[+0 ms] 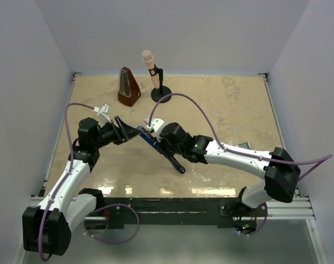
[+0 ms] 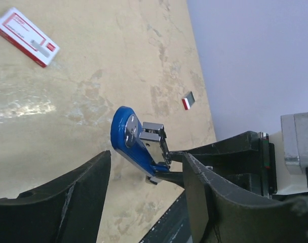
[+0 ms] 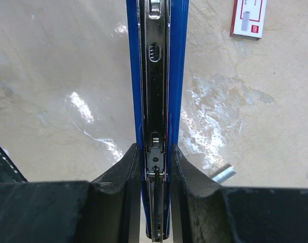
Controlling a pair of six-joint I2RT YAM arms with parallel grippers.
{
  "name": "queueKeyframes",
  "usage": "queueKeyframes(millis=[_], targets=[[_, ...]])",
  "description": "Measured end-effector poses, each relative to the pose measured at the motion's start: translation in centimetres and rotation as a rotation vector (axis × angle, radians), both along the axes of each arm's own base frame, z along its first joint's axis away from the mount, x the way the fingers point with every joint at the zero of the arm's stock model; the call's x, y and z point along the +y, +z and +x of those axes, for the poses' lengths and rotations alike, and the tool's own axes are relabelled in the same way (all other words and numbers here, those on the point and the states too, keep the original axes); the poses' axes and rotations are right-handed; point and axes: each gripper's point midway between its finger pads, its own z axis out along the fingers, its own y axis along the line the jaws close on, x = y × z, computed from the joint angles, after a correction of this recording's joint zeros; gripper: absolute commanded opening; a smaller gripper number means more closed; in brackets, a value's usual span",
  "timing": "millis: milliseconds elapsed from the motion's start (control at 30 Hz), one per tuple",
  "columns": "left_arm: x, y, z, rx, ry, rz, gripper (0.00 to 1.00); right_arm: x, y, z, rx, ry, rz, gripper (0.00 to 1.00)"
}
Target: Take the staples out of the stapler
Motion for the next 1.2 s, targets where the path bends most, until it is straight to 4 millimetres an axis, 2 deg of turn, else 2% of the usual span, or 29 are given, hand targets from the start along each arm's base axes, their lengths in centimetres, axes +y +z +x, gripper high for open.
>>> queueKeyframes(millis=[200,467,600,700,833,1067,1200], targets=[[2.5,0.2,1.4,-0.004,0.149,0.138,0.64,-1.4,-1.8,0.3,-0.005,0.076,-0.109,0.00],[6.3,-0.5,2.7,0.035,0.322,0.308,0.66,-1.6,-6.4,-0.8,0.057,0.229,-0.255,0.00],[7.9,-1.4,2.9,0.069,0.392,0.362,0.67,-1.4,-7.6,-1.4,0.083,0.279,-0.272,0.00],[9.3,-2.7,3.0,0.123,0.448,0.402,0.75,-1.1,-8.0,-1.6,0.091,0.302,-0.274,0.00],[11.5,-4.2,3.0,0.202,0.536,0.442,0.75,-0.8,-8.5,-1.6,0.090,0.308,-0.275,0.00],[14.4,-4.5,3.3,0.254,0.648,0.440,0.74,-1.1,-8.9,-0.9,0.090,0.246,-0.283,0.00],[14.9,-4.5,3.3,0.257,0.666,0.437,0.73,-3.0,-8.2,0.9,0.142,0.143,-0.294,0.00]])
